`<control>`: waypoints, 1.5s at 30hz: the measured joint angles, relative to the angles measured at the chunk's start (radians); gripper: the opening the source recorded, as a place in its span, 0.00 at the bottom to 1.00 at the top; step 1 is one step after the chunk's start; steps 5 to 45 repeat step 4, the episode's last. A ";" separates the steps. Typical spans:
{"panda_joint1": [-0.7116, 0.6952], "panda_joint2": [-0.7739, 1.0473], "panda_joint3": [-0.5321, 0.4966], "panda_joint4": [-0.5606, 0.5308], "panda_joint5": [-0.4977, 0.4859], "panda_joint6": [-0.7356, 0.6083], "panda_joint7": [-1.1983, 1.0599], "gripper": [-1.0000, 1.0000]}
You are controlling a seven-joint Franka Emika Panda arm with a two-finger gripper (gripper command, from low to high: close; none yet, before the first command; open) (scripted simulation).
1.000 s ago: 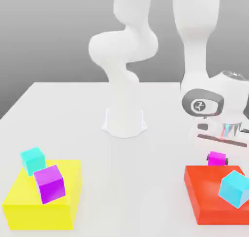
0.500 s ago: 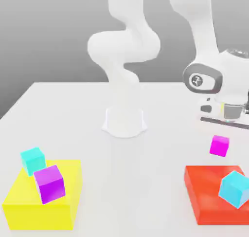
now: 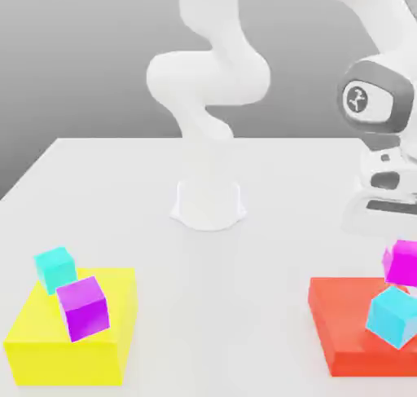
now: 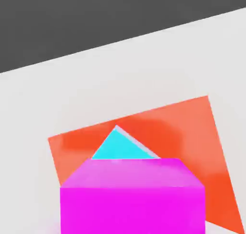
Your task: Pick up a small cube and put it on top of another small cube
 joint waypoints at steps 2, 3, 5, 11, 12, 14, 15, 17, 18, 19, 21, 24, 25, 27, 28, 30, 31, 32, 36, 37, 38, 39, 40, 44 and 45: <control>0.004 0.018 -0.005 -0.002 -0.017 0.016 0.011 1.00; 0.004 0.018 -0.005 -0.002 -0.017 0.016 0.011 1.00; 0.004 0.018 -0.005 -0.002 -0.017 0.016 0.011 1.00; 0.004 0.018 -0.005 -0.002 -0.017 0.016 0.011 1.00; 0.004 0.018 -0.005 -0.002 -0.017 0.016 0.011 1.00; 0.004 0.018 -0.005 -0.002 -0.017 0.016 0.011 1.00; 0.004 0.018 -0.005 -0.002 -0.017 0.016 0.011 1.00; 0.004 0.018 -0.005 -0.002 -0.017 0.016 0.011 1.00; 0.004 0.018 -0.005 -0.002 -0.017 0.016 0.011 1.00; 0.004 0.018 -0.005 -0.002 -0.017 0.016 0.011 1.00; 0.004 0.018 -0.005 -0.002 -0.017 0.016 0.011 1.00; 0.004 0.018 -0.005 -0.002 -0.017 0.016 0.011 1.00; 0.004 0.018 -0.005 -0.002 -0.017 0.016 0.011 1.00; 0.004 0.018 -0.005 -0.002 -0.017 0.016 0.011 1.00; 0.004 0.018 -0.005 -0.002 -0.017 0.016 0.011 1.00; 0.004 0.018 -0.005 -0.002 -0.017 0.016 0.011 1.00; 0.004 0.018 -0.005 -0.002 -0.017 0.016 0.011 1.00; 0.004 0.018 -0.005 -0.002 -0.017 0.016 0.011 1.00; 0.004 0.018 -0.005 -0.002 -0.017 0.016 0.011 1.00; 0.004 0.018 -0.005 -0.002 -0.017 0.016 0.011 1.00; 0.004 0.018 -0.005 -0.002 -0.017 0.016 0.011 1.00; 0.004 0.018 -0.005 -0.002 -0.017 0.016 0.011 1.00; 0.004 0.018 -0.005 -0.002 -0.017 0.016 0.011 1.00; 0.004 0.018 -0.005 -0.002 -0.017 0.016 0.011 1.00; 0.004 0.018 -0.005 -0.002 -0.017 0.016 0.011 1.00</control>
